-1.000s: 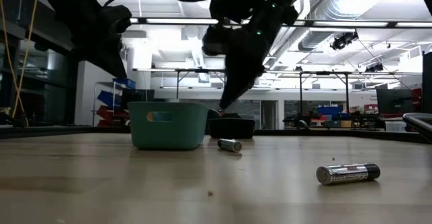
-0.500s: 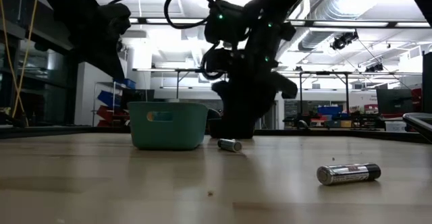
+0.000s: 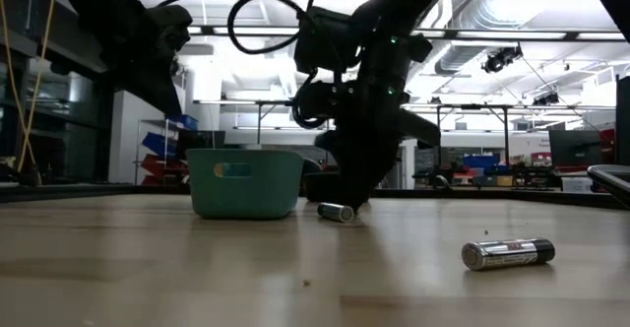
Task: Sort batteries
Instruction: Put the silver battery into the green bin
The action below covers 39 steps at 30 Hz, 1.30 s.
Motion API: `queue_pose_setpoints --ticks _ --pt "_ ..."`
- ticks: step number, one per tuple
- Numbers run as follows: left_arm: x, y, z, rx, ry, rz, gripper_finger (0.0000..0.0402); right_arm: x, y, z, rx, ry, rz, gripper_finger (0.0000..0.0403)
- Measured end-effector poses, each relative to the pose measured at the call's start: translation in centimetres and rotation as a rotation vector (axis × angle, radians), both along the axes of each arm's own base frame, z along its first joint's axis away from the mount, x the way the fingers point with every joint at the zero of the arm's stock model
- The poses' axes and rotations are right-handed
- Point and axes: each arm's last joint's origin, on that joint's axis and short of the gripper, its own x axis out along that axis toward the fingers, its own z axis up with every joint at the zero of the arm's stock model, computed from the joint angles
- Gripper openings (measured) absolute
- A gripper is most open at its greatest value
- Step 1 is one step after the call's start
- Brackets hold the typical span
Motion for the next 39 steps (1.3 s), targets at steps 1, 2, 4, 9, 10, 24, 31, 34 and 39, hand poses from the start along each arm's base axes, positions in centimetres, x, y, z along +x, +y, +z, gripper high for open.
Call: queue_pose_setpoints --ticks 1,2,4,9,10,24,31,34,39 --pt "0.0 0.0 0.0 0.002 0.001 0.000 0.0000 -0.3 -0.2 0.2 0.009 0.019 -0.028 0.0020" --pt "0.0 0.0 0.0 0.003 0.001 0.000 0.0000 -0.6 -0.5 0.5 0.009 0.038 -0.050 0.0021" --pt "0.0 0.0 0.0 0.012 0.005 -0.012 0.0000 -1.3 -1.1 1.5 -0.010 0.057 -0.096 0.0012" --pt "0.0 0.0 0.0 0.035 0.017 -0.040 0.0000 -1.6 -3.0 5.6 -0.011 -0.074 -0.252 0.0013" --pt "0.0 0.0 0.0 0.043 0.018 -0.043 0.0000 -1.5 -3.2 6.2 0.011 -0.104 -0.274 0.0015" --pt "0.0 0.1 0.0 0.079 0.030 -0.058 0.0000 2.2 0.3 9.0 0.281 -0.461 -0.352 0.0085" --pt "0.0 0.1 0.0 0.076 0.030 -0.060 0.0000 1.2 0.2 8.9 0.232 -0.341 -0.422 0.0179" --pt "0.0 0.1 0.0 0.076 0.030 -0.060 0.0000 0.0 0.6 9.3 0.252 -0.221 -0.510 0.0193" --pt "0.0 0.1 0.0 0.076 0.030 -0.060 0.0000 -1.5 3.1 8.2 0.191 -0.051 -0.710 0.0189"
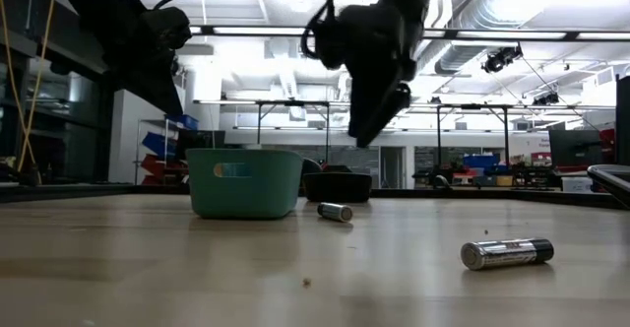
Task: Sort batteries
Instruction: Put the silver battery into the green bin
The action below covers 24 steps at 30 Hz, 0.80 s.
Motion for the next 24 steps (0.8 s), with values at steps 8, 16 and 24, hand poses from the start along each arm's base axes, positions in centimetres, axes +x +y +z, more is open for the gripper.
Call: queue_pose_setpoints --ticks 8,16,24 --pt "0.2 0.6 0.1 0.018 -0.011 0.001 0.0000 1.6 3.4 -1.9 0.069 -0.081 -0.327 0.0185" --pt "0.6 1.2 0.4 0.053 -0.024 -0.077 0.0000 2.6 3.3 -5.6 0.086 -0.022 -0.508 0.0185" --pt "0.6 1.3 0.4 0.074 -0.005 -0.124 0.0000 2.5 3.5 -8.2 0.037 0.082 -0.533 0.0173"
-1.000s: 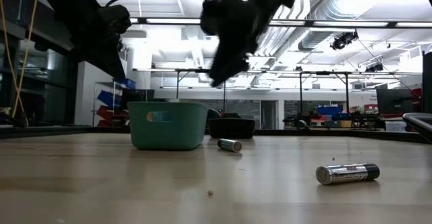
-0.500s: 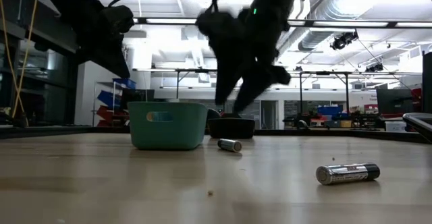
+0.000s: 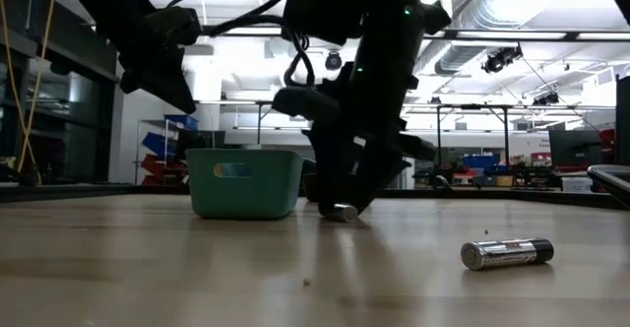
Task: Sort batteries
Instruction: Put the silver battery into the green bin
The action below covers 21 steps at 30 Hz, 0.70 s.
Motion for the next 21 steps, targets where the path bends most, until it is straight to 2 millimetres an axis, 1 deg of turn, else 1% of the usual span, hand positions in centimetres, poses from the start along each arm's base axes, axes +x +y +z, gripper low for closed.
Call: queue_pose_setpoints --ticks 2,5,6,7,9,12,15,17,19,21 --pt "0.0 0.0 0.0 0.000 0.000 0.000 0.0000 -0.3 -0.3 -0.1 -0.027 0.030 0.002 0.0137" --pt "0.0 0.0 0.0 0.009 0.004 -0.010 0.0000 -0.8 -1.2 0.6 -0.047 0.066 0.040 0.0042" --pt "0.0 0.0 0.0 0.016 0.007 -0.016 0.0000 -1.1 -1.6 1.0 -0.064 0.086 0.056 0.0026" --pt "0.0 0.0 0.0 0.026 0.013 -0.023 0.0000 -1.3 -2.1 1.3 -0.078 0.098 0.060 0.0023" --pt "0.0 0.2 0.0 0.043 0.021 -0.035 0.0000 -1.7 -3.4 2.3 -0.120 0.102 0.038 0.0032" --pt "-0.1 0.6 0.0 0.046 0.024 -0.017 0.0000 -2.1 -5.1 5.1 -0.174 0.037 0.009 0.0032" --pt "-0.1 1.1 0.0 0.046 0.022 0.008 0.0000 -1.3 -6.1 7.4 -0.182 -0.131 0.064 0.0019" --pt "-0.1 1.5 0.0 0.045 0.022 0.029 0.0000 -0.2 -6.3 8.5 -0.131 -0.280 0.108 0.0019" --pt "-0.2 1.9 0.0 0.044 0.019 0.050 0.0000 0.7 -6.4 9.3 -0.062 -0.415 0.139 0.0020" --pt "-0.2 2.2 0.1 0.044 0.015 0.067 0.0000 1.5 -6.2 9.5 -0.023 -0.493 0.159 0.0032"
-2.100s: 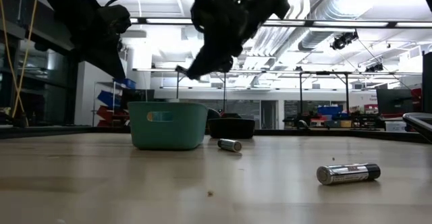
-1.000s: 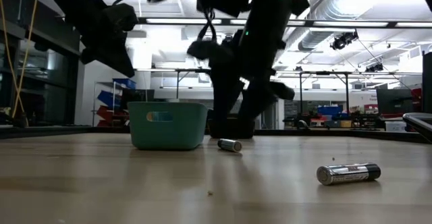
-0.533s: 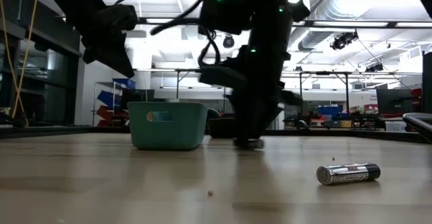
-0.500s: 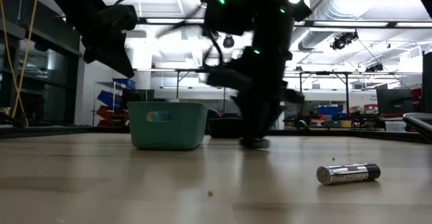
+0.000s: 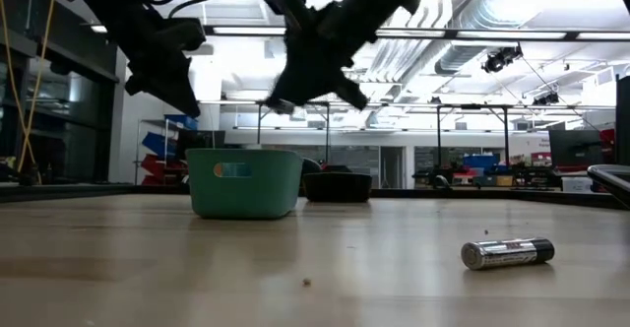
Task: Sort batteries
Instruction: Put the silver battery into the green bin
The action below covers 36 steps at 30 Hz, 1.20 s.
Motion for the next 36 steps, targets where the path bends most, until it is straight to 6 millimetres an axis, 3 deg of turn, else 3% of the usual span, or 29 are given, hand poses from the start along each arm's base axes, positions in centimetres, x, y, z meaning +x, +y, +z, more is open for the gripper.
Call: queue_pose_setpoints --ticks 5,9,12,15,22,27,31,36 --pt "0.1 0.5 0.1 -0.017 -0.024 0.011 0.0000 0.1 0.9 -1.1 0.025 0.039 0.008 0.0104" --pt "0.2 0.8 0.3 -0.019 -0.047 0.020 0.0000 0.0 1.0 -0.8 0.020 0.042 0.018 0.0166" --pt "0.2 1.0 0.3 -0.020 -0.052 0.028 0.0000 -0.4 1.0 0.2 0.040 0.021 0.132 0.0198" --pt "0.2 1.2 0.3 -0.028 -0.052 0.030 0.0000 -2.1 1.9 1.2 0.067 0.103 0.288 0.0209" --pt "0.2 1.3 0.3 -0.027 -0.053 0.027 0.0000 -7.4 7.8 0.3 -0.090 0.489 0.751 0.0206" --pt "0.2 1.2 0.3 -0.053 -0.056 0.006 0.0000 -8.0 12.8 -1.4 -0.216 0.455 1.038 0.0206" --pt "0.2 1.1 0.2 -0.067 -0.052 -0.014 0.0000 -7.7 16.2 -2.2 -0.286 0.350 1.066 0.0206" --pt "0.2 1.1 0.2 -0.066 -0.050 -0.014 0.0000 -7.4 18.8 -3.9 -0.319 0.313 1.038 0.0206"
